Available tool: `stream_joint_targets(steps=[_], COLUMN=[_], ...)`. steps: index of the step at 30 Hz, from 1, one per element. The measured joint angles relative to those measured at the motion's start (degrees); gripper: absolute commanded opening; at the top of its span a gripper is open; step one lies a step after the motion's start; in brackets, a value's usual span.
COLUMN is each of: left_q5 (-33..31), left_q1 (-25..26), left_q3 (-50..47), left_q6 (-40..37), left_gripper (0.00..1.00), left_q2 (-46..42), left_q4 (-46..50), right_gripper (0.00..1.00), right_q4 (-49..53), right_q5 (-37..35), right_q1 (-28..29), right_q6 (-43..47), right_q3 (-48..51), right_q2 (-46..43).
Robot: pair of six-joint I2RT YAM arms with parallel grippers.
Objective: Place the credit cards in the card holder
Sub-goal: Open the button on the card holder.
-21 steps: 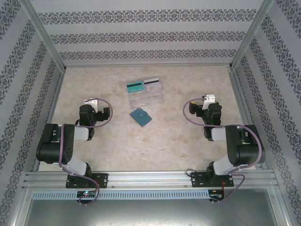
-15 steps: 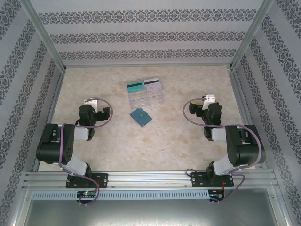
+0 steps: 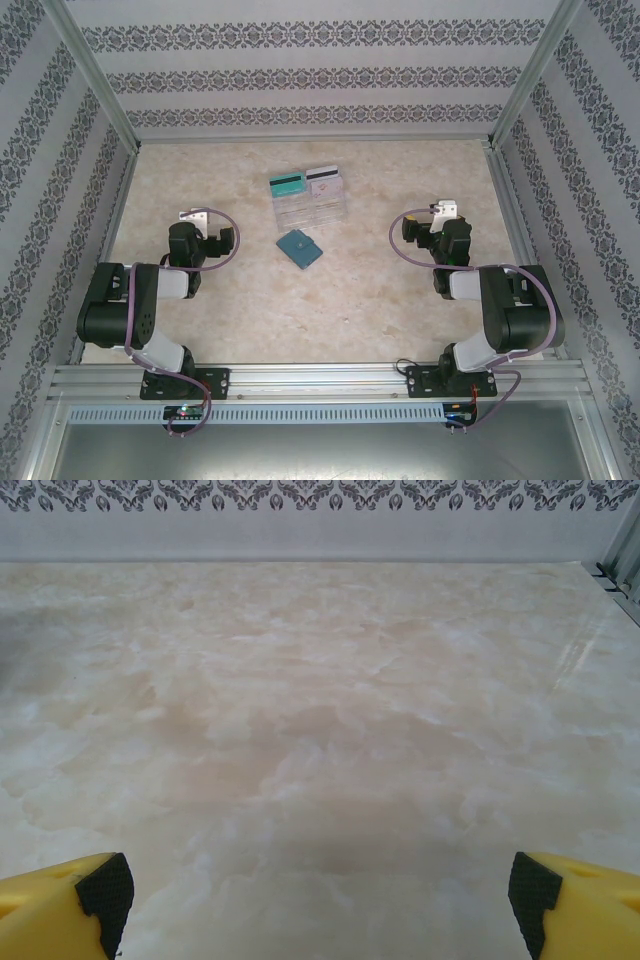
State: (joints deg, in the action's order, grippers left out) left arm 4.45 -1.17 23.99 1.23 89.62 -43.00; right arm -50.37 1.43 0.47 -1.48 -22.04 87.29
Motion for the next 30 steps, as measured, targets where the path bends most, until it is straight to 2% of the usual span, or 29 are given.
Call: stream_joint_targets(steps=[5, 8, 11, 13, 14, 17, 19, 21, 23, 25, 30], left_q5=[0.00, -0.33, -3.13, -3.87, -3.48, 0.52, 5.01, 9.38, 14.53, 18.12, 22.01], left_q1=[0.00, 0.00, 0.04, 0.04, 0.04, 0.04, 0.04, 0.17, 0.83, 1.88, 2.99], left_q3=[-0.02, 0.31, 5.79, 12.24, 14.36, 17.68, 17.81, 17.77, 17.07, 15.89, 13.20], left_q6=[-0.02, 0.02, 2.16, 4.59, 5.79, 11.08, 15.58, 19.30, 22.97, 25.75, 31.45], left_gripper=[1.00, 1.00, 1.00, 1.00, 1.00, 1.00, 1.00, 1.00, 1.00, 1.00, 1.00], left_q2=[0.02, -1.16, -6.95, -10.71, -12.22, -17.42, -19.17, -18.95, -18.27, -18.23, -18.58], left_q4=[0.00, 2.12, 15.30, 23.52, 25.57, 30.27, 33.33, 36.41, 38.99, 40.79, 44.35], right_gripper=[0.98, 0.98, 0.98, 0.93, 0.87, 0.81, 0.78, 0.76, 0.66, 0.61, 0.54], right_q4=[0.48, 8.90, 17.55, 21.97, 23.47, 28.72, 33.46, 39.39, 45.18, 51.39, 63.06], right_q5=[-0.02, -0.13, -0.13, 2.14, 3.85, 9.90, 12.50, 13.40, 13.88, 14.10, 11.93], right_q1=[0.02, 0.04, 0.02, -0.02, 0.02, 1.99, 6.62, 14.08, 21.77, 27.93, 36.54], right_q6=[0.00, -0.07, -2.32, -5.68, -7.56, -13.88, -16.48, -17.59, -17.73, -17.18, -15.17], right_q3=[-0.07, -1.40, -5.16, -9.20, -11.06, -17.11, -20.74, -24.13, -27.85, -32.54, -45.59], right_q2=[-0.24, -5.35, -13.84, -17.66, -18.27, -16.87, -14.01, -10.43, -6.08, -1.14, 11.67])
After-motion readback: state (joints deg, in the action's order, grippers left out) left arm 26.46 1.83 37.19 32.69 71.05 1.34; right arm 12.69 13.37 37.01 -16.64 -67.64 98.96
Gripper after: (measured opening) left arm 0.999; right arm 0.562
